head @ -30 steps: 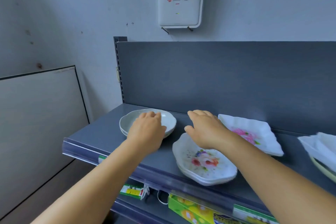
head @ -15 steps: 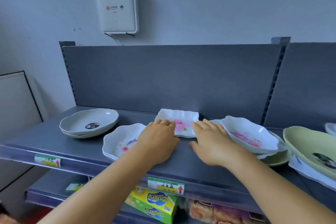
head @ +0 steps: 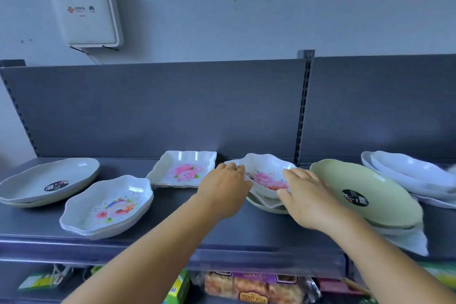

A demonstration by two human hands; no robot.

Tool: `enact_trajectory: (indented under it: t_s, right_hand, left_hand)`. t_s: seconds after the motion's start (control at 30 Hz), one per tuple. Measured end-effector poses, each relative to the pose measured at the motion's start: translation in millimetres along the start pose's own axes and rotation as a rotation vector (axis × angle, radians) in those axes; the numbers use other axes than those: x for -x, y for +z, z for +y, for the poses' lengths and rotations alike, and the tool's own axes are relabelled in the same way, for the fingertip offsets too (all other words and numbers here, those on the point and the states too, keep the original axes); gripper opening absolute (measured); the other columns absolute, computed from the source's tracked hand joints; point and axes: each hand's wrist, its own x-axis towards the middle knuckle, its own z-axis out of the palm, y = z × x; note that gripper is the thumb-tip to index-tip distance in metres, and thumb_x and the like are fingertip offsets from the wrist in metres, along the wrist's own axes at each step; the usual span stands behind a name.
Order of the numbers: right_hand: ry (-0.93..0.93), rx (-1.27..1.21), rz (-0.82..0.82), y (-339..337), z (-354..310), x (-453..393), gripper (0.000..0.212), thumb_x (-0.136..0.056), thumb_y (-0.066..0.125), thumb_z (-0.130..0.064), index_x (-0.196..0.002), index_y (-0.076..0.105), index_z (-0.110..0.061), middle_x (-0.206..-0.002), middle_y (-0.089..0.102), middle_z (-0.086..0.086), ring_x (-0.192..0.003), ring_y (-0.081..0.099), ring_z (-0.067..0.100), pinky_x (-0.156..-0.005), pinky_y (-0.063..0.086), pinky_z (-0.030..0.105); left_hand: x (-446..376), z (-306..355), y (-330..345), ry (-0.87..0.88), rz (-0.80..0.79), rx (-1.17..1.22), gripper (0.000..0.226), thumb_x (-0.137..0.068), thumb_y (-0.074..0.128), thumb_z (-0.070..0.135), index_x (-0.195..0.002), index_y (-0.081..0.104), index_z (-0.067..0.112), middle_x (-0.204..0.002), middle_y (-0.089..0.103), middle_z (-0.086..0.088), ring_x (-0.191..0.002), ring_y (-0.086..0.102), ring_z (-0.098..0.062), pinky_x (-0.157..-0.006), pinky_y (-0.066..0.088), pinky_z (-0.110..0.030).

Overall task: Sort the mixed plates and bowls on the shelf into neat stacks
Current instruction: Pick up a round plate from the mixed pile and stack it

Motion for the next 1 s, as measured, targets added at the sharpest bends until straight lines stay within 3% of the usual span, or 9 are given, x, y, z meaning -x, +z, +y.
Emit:
enact_trajectory:
  t_s: [0.23, 0.33, 0.43, 0.53, 0.6, 0.67, 0.73, 0.87, 1.0]
  right_hand:
    - [0.073, 0.011, 0.021, 9.5, 14.4, 1.9, 0.035, -0.101, 0.028, -0.035, -0.123, 0.048, -0.016, -0.139, 0.042, 0.003, -0.123, 0.037, 0.025, -0.1, 0.033, 0.032]
    - [0.061, 0.025, 0.069, 16.5, 10.7, 5.0, 0.04, -0.101, 0.031, -0.036, -0.131, 0.048, -0.016, -0.139, 0.04, 0.002, -0.124, 0.036, 0.024, -0.104, 0.03, 0.03]
    - [0.086, -0.017, 0.112, 22.5, 1.0, 10.4, 0.041, -0.1, 0.034, -0.038, -0.131, 0.05, -0.018, -0.132, 0.045, 0.003, -0.122, 0.038, 0.024, -0.103, 0.031, 0.03]
    - [0.192, -0.185, 0.148, 29.0, -7.0, 13.2, 0.038, -0.098, 0.04, -0.039, -0.125, 0.052, -0.016, -0.124, 0.054, 0.005, -0.116, 0.048, 0.026, -0.091, 0.039, 0.033]
    - [0.27, -0.337, 0.167, 34.6, -10.4, 15.0, 0.036, -0.096, 0.044, -0.039, -0.123, 0.048, -0.015, -0.116, 0.061, 0.003, -0.108, 0.055, 0.026, -0.083, 0.044, 0.034]
    - [0.352, -0.49, 0.186, 40.8, -13.4, 16.5, 0.038, -0.095, 0.05, -0.038, -0.123, 0.044, -0.014, -0.109, 0.065, 0.001, -0.103, 0.059, 0.025, -0.079, 0.046, 0.033]
    - [0.407, -0.594, 0.219, 46.1, -15.9, 16.6, 0.041, -0.093, 0.054, -0.035, -0.125, 0.044, -0.011, -0.104, 0.067, -0.003, -0.101, 0.059, 0.022, -0.077, 0.043, 0.029]
    - [0.472, -0.641, 0.286, 51.2, -16.4, 16.2, 0.039, -0.093, 0.056, -0.03, -0.121, 0.055, -0.003, -0.083, 0.05, -0.015, -0.085, 0.051, 0.013, -0.07, 0.035, 0.022]
    - [0.465, -0.64, 0.32, 51.7, -16.5, 16.4, 0.038, -0.095, 0.053, -0.023, -0.126, 0.051, -0.002, -0.096, 0.053, -0.008, -0.086, 0.05, 0.013, -0.07, 0.033, 0.022]
  left_hand:
    - [-26.3, 9.1, 2.4, -0.026, -0.007, -0.015, 0.032, -0.104, 0.033, 0.028, -0.118, 0.054, 0.01, -0.118, 0.055, -0.011, -0.119, 0.044, -0.029, -0.085, 0.042, -0.035]
    - [-35.9, 8.3, 8.4, -0.127, 0.007, 0.145, 0.037, -0.1, 0.038, 0.038, -0.092, 0.056, 0.006, -0.108, 0.058, -0.01, -0.113, 0.047, -0.026, -0.074, 0.038, -0.033]
    - [-43.6, 6.9, 11.7, -0.199, 0.027, 0.263, 0.033, -0.093, 0.048, 0.031, -0.068, 0.039, 0.011, -0.08, 0.052, -0.005, -0.087, 0.052, -0.027, -0.063, 0.037, -0.029]
    - [-46.1, 3.9, 10.6, -0.24, 0.046, 0.382, 0.009, -0.09, 0.053, 0.021, -0.09, 0.044, 0.018, -0.083, 0.053, -0.002, -0.077, 0.05, -0.025, -0.063, 0.041, -0.028]
    - [-45.4, 0.6, 13.0, -0.272, 0.06, 0.446, 0.014, -0.089, 0.054, 0.014, -0.102, 0.052, 0.017, -0.084, 0.05, 0.0, -0.077, 0.049, -0.024, -0.064, 0.041, -0.028]
    - [-44.1, -4.2, 17.0, -0.31, 0.074, 0.506, 0.01, -0.086, 0.053, 0.008, -0.083, 0.047, 0.016, -0.073, 0.045, 0.003, -0.075, 0.048, -0.024, -0.06, 0.041, -0.028]
    - [-41.3, -8.6, 21.0, -0.346, 0.075, 0.564, 0.03, -0.084, 0.053, 0.005, -0.066, 0.032, 0.017, -0.065, 0.041, 0.003, -0.068, 0.045, -0.023, -0.05, 0.036, -0.025]
    - [-33.5, -17.7, 22.4, -0.371, 0.086, 0.594, 0.037, -0.082, 0.053, 0.003, -0.059, 0.026, 0.012, -0.056, 0.03, 0.0, -0.049, 0.025, -0.016, -0.043, 0.021, -0.024]
    - [-29.3, -35.2, 23.4, -0.398, 0.082, 0.574, 0.039, -0.08, 0.053, 0.001, -0.057, 0.023, 0.012, -0.054, 0.025, -0.001, -0.048, 0.02, -0.017, -0.042, 0.018, -0.023]
